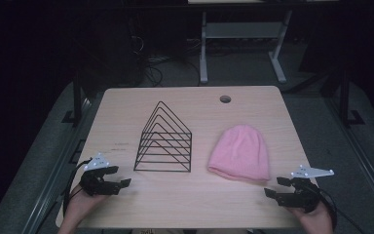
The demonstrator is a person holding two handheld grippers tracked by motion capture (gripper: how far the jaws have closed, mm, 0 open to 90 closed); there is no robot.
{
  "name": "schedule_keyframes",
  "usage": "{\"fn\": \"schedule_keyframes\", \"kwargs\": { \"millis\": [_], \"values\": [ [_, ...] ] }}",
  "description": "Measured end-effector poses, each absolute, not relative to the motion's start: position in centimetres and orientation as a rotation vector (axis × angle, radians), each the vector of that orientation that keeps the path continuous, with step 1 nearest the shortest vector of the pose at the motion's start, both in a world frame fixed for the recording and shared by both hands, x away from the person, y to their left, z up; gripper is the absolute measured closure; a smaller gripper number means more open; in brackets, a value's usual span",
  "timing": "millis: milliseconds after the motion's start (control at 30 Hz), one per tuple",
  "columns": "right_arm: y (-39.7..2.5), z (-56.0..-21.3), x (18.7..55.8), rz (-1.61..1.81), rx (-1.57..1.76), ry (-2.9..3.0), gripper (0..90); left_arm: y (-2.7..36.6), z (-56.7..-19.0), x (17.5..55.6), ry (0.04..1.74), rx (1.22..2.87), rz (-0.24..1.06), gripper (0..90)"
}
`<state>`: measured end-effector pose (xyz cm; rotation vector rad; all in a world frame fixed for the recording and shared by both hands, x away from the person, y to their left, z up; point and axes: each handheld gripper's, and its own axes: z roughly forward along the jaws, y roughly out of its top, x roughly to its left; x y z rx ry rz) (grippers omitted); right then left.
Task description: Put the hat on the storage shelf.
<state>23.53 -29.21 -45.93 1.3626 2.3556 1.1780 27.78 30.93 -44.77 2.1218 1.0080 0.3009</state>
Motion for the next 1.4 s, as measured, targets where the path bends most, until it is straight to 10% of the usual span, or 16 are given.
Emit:
{"fn": "schedule_keyframes", "kwargs": {
  "millis": [1400],
  "values": [
    [-27.1,-39.9,31.1,1.108,1.295,2.477,21.6,31.1,-44.9,27.6,1.021,2.11,0.299,23.6]
  ]
}}
